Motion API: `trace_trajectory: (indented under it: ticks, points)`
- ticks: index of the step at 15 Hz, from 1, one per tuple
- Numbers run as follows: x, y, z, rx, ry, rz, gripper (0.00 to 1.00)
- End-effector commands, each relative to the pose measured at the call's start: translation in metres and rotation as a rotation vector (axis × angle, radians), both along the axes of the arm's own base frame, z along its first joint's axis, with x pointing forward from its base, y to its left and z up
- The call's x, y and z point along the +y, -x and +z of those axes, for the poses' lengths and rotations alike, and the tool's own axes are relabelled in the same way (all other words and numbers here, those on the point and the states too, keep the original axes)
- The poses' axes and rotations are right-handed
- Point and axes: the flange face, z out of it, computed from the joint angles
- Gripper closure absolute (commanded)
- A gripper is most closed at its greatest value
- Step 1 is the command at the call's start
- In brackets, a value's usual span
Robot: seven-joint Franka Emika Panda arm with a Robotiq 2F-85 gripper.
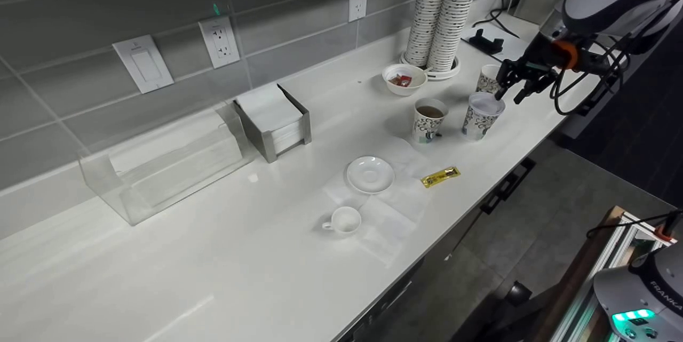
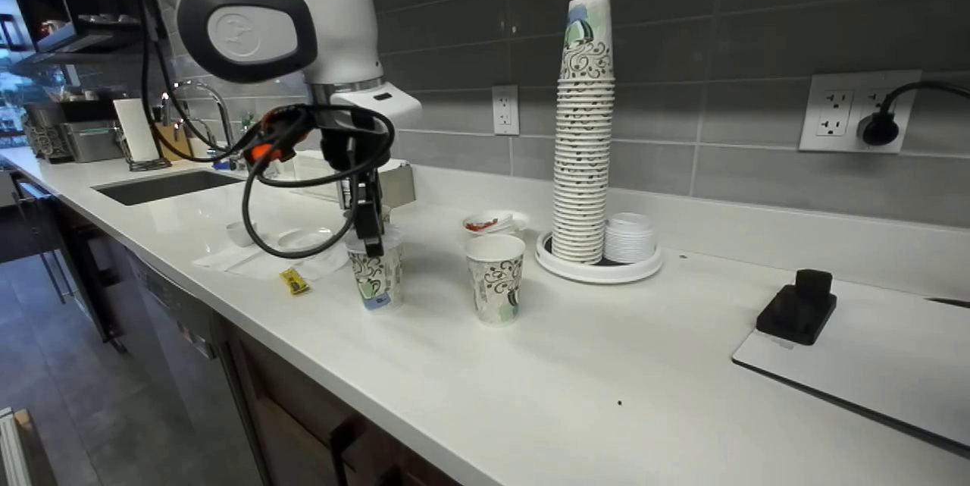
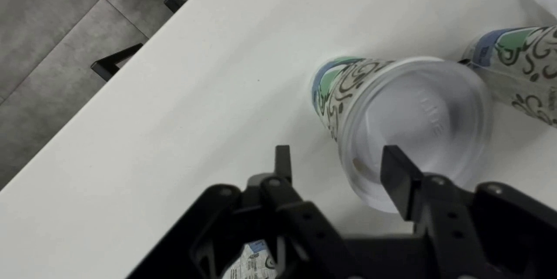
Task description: Remove the white lid from the paper cup and then put it in the white bowl near the wall
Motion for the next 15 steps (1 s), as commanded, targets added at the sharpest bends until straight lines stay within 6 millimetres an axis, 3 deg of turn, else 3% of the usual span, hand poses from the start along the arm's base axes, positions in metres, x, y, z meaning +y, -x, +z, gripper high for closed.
trace_trajectory:
  ticks: [1, 6, 9, 10, 11, 15]
  points:
    - [0.004, -0.012, 0.005, -0.023, -0.01, -0.019, 0.69]
    - [0.014, -0.017, 0.001, 0.005, 0.001, 0.012, 0.72]
    - [0.014, -0.017, -0.004, 0.018, 0.002, 0.013, 0.6]
    - [0.014, -0.017, -0.005, 0.021, 0.001, 0.012, 0.7]
    - [0.014, -0.017, -0.006, 0.023, 0.001, 0.012, 0.89]
    - [0.013, -0.016, -0.006, 0.026, 0.004, 0.012, 1.0]
